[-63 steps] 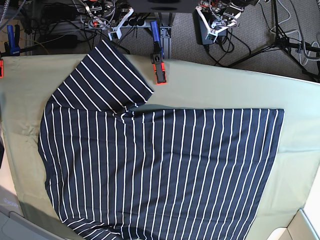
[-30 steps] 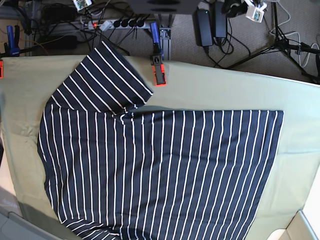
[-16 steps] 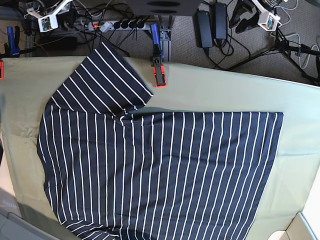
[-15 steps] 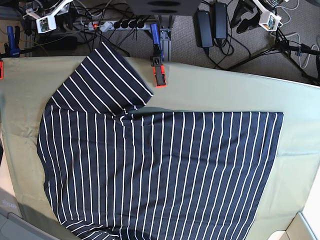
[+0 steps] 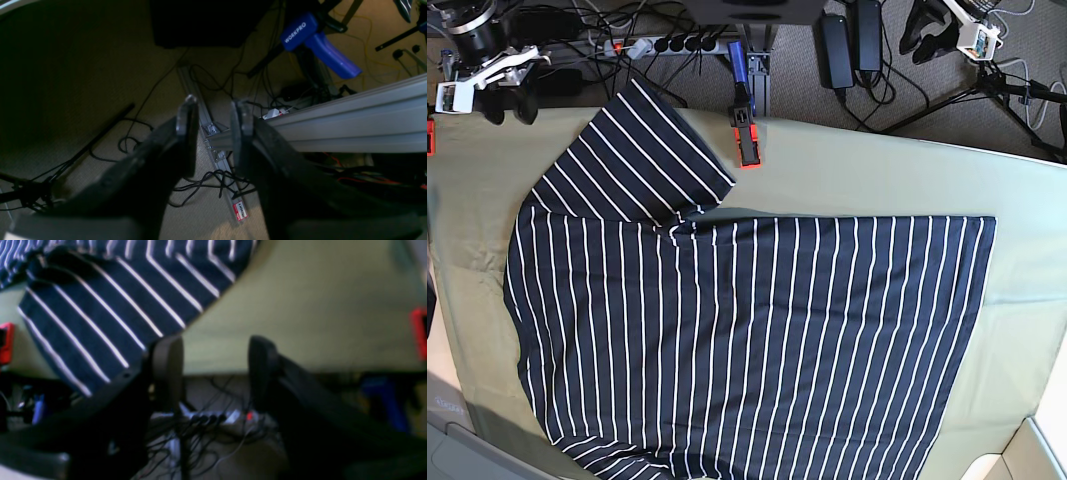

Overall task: Fold the T-shirt properly
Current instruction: 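Reach the right gripper down and grasp the shirt shoulder beside the sleeve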

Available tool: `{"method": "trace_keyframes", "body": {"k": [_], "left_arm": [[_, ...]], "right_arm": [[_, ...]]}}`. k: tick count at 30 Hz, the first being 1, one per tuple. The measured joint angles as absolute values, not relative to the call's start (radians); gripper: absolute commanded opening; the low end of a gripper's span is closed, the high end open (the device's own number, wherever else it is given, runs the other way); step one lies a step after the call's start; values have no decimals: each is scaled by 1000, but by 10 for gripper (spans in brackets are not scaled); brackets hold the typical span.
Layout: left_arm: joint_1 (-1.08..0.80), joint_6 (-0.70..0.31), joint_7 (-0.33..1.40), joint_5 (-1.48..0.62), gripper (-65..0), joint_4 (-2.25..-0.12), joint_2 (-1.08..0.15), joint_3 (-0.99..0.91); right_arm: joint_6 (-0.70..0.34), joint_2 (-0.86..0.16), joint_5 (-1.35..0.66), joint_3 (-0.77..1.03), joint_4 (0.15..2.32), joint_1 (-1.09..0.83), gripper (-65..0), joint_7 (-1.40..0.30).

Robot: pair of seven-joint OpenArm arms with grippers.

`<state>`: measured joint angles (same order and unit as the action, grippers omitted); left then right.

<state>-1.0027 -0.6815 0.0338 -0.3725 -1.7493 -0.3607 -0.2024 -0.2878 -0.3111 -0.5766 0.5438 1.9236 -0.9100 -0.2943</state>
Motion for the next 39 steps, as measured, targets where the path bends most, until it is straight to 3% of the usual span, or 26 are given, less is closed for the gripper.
{"method": "trace_keyframes", "body": {"k": [7,13,26,39], "left_arm": [[-1003,-682,38,-372,-456,-1749,-360,-202],[-1003,-682,109,-372,-456,-1749,-360,-202],[-1003,-682,121,-431,-456,-1749,-360,-202],[-1003,-682,128,-456,-456,-1749,-361,-202]], "right_arm": [[-288,-243,-617,496,1744,-756,-336,-305],[-291,-165,-640,495,1742,-699,-336,-342],[-291,-138,-613,341,1742,-659,-335,-322],[-291,-38,-606,333,1743,-633,-336,-315]]}}
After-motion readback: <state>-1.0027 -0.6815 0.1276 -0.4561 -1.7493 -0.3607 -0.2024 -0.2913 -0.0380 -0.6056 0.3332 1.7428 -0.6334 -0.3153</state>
